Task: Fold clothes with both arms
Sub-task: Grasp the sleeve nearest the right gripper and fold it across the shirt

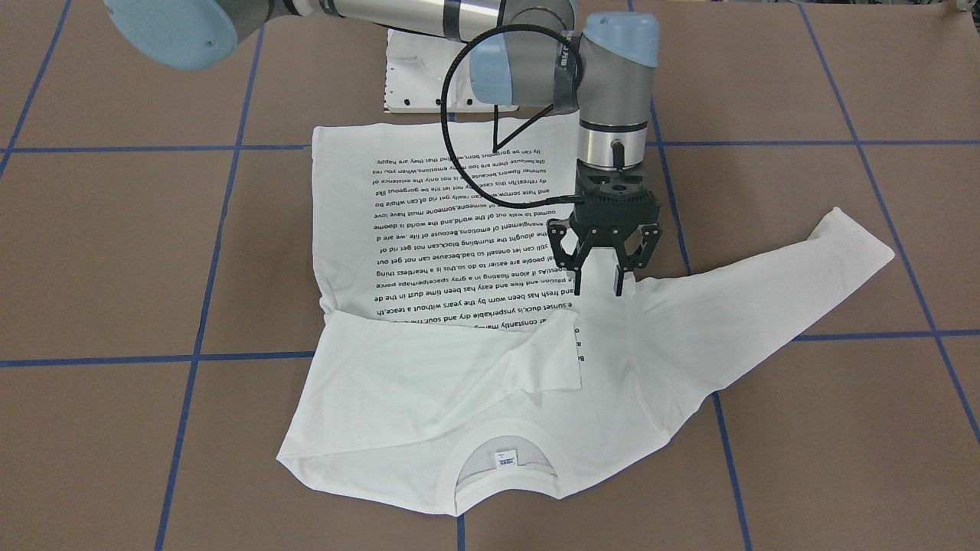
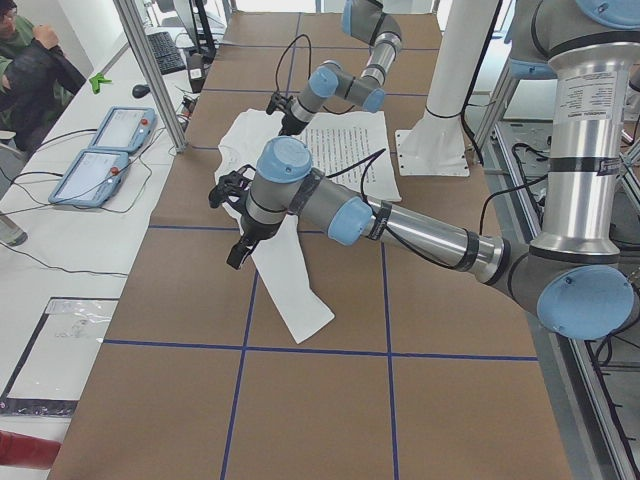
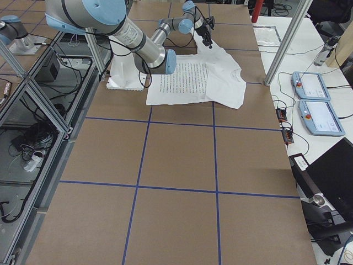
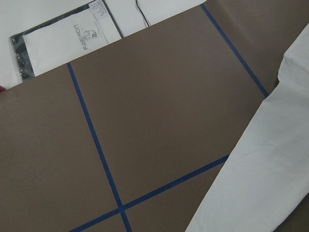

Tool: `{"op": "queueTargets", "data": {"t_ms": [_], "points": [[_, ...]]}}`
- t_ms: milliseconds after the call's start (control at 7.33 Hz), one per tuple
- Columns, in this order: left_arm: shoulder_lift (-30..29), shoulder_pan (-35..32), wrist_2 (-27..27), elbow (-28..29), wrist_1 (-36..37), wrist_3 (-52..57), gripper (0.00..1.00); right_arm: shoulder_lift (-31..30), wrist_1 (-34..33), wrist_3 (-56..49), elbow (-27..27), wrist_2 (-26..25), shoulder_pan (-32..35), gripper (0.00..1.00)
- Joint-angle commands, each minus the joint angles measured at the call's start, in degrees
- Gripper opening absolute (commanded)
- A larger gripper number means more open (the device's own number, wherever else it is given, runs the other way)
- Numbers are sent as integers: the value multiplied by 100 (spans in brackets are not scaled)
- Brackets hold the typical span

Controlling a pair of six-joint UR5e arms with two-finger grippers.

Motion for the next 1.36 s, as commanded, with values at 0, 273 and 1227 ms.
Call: {"op": "queueTargets", "data": {"t_ms": [0, 273, 1227], "points": [[-94, 9, 12, -3, 9, -26, 100, 81, -21, 15, -6, 503, 372, 100], [-559, 52, 38, -20, -8, -411, 100, 3, -641, -159, 169, 1836, 1144, 100], [606, 1832, 29, 1263, -3707, -1360, 100, -4730, -1928, -4471, 5379, 4444, 3467, 100]]}}
